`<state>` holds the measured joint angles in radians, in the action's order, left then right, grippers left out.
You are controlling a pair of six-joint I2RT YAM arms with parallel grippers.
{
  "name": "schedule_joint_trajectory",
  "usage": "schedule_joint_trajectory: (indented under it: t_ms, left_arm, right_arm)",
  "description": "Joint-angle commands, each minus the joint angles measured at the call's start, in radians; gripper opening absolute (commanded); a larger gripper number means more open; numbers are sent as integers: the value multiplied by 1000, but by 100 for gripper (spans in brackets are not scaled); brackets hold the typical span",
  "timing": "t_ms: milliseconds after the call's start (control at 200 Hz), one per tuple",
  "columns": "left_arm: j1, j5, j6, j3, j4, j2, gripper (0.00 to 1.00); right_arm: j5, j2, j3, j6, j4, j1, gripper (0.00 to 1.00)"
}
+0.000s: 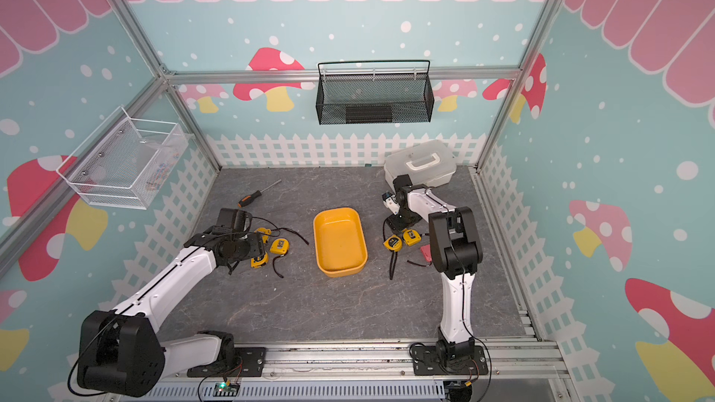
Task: Take the tape measure out of the storage box
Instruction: Place the tape measure at the center of the board, then reset both arms
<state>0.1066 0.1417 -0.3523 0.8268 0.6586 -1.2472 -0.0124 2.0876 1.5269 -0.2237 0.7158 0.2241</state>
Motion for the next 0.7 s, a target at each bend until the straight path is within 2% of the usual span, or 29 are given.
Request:
schedule_joint_trajectory:
  t_ms: [0,65,75,85,105,220,275,295,315,330,415,575,640,695]
  left_arm:
    - [-4,61,-5,-26,-33,41,74]
    - [-4,80,-12,-37,-61,58,74]
    - [-5,82,-13,-39,-65,61,74]
    - [-4,85,-13,-42,-70,63,74]
    - [-4,92,-15,-45,-82,70,75]
    - [-4,145,-11,-80,-171,96,77]
    - [-4,212,0,-107,-233,107,79]
    - [-4,230,7,-118,-259,112,83]
    - [-4,254,15,-131,-291,118,96]
    - [-4,272,17,-144,-309,123,99]
    - [-4,354,44,-241,-495,170,99]
    - [-4,382,150,-496,-984,224,99]
    - [-5,380,182,-545,-1103,193,99]
    - [-8,371,198,-524,-1108,159,99]
  right_arm:
    - [5,-30,-25,12,2,-5,81]
    - [-2,-46,-35,15,-3,-6,86]
    - [-3,-47,-37,16,-3,-6,88]
    - [-3,-51,-38,17,-4,-6,96]
    - [-6,-57,-43,19,-5,-6,98]
    - [-20,-121,-77,33,-30,-5,98]
    - [-28,-169,-112,47,-62,-8,99]
    - [-30,-177,-128,53,-82,-9,99]
    - [-31,-218,-147,60,-106,-11,99]
    - [-31,-234,-162,66,-125,-12,99]
    - [-15,-335,-281,98,-271,-29,99]
    - [-35,-526,-579,153,-663,-50,99]
    - [-63,-565,-693,174,-826,-58,99]
    - [-79,-579,-707,187,-816,-69,99]
